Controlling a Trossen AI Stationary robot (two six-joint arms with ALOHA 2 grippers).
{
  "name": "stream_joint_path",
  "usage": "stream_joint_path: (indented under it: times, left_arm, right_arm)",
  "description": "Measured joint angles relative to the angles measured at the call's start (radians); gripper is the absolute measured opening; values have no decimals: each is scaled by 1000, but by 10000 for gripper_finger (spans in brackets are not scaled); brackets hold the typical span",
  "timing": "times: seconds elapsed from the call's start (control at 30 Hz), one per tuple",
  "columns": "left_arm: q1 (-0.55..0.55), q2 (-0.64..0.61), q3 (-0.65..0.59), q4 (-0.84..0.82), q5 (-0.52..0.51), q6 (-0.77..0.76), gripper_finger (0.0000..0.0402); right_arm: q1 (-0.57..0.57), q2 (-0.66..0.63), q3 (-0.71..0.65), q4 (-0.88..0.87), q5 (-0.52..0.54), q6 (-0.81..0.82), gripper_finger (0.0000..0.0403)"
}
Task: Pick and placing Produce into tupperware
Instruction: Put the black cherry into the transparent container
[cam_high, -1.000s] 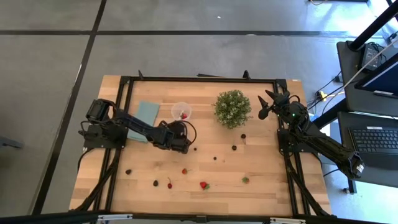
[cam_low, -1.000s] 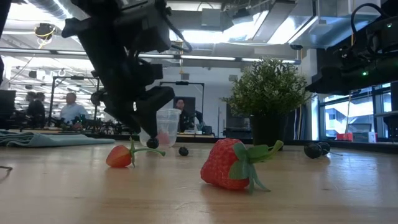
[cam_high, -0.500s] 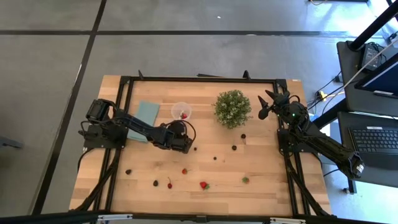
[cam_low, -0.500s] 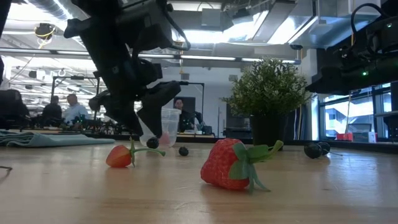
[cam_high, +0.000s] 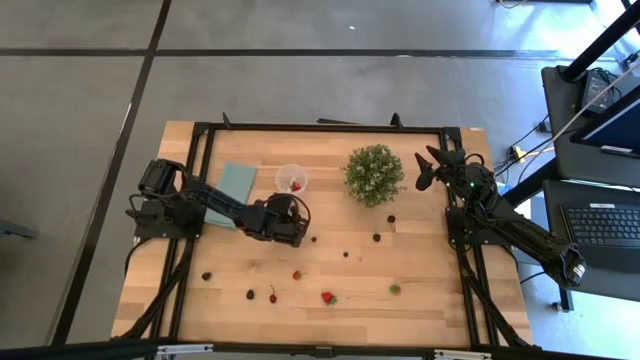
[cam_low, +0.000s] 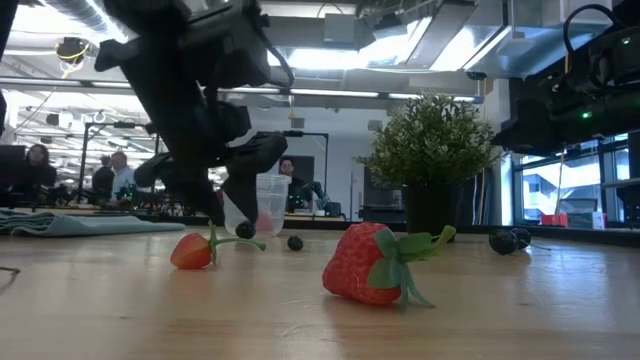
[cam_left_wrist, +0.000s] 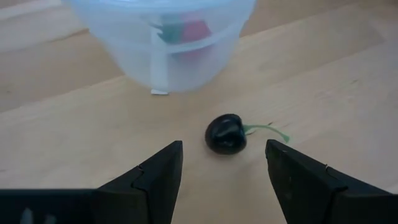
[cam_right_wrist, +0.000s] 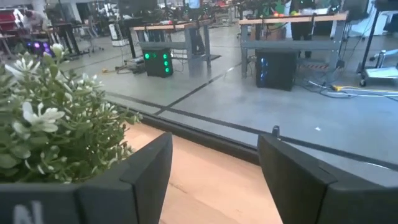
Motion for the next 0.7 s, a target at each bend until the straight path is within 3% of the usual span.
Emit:
stream_joint_path:
  times: [0.2,0.43,0.7]
  left_arm:
    - [0,0,-64,147,-1,0,221]
    - [10,1,-86,179,-34,0,221]
    - [28,100,-84,357,-75,68,221]
  right_arm:
    - [0,0,0,0,0,3,239]
    - [0,0,0,0,0,3,239]
    - [0,0,0,0,2,-21,239]
